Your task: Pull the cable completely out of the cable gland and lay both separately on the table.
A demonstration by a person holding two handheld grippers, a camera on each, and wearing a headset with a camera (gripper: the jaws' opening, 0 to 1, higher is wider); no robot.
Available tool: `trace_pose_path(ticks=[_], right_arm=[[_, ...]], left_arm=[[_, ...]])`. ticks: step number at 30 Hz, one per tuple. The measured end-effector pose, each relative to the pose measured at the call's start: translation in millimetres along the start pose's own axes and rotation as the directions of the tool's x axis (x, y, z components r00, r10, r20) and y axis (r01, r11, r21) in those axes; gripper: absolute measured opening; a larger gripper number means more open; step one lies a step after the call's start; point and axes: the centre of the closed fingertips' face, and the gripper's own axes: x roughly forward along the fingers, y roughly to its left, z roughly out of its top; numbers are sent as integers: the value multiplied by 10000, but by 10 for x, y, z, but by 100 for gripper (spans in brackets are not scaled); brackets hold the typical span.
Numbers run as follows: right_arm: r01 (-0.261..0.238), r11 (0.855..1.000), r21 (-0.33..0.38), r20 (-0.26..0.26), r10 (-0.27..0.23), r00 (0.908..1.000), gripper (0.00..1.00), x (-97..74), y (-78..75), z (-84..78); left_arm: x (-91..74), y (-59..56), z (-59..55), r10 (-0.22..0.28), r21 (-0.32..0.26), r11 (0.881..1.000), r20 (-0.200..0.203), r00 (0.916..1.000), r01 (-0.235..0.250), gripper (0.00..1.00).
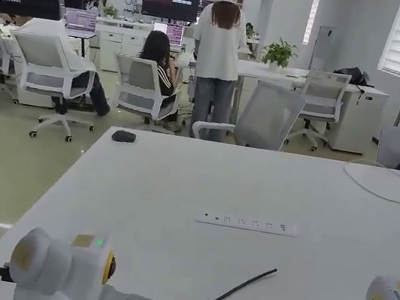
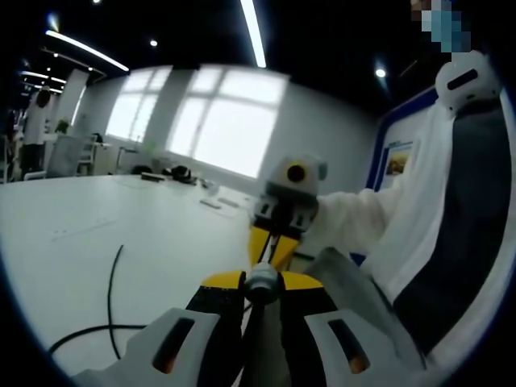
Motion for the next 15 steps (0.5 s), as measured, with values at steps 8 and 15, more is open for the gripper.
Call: trace_pose_path(ticks=[8, 15], right_arm=[[165, 9998, 144, -388, -159, 9991, 3, -77, -48, -179], [179, 9996, 197, -756, -164, 9970, 3, -114, -46, -297]], left_arm=[[-33, 27, -10, 107, -35, 9999, -19, 9999, -107, 17], [-36, 24, -27, 86, -27, 10000, -86, 9999, -86, 17]])
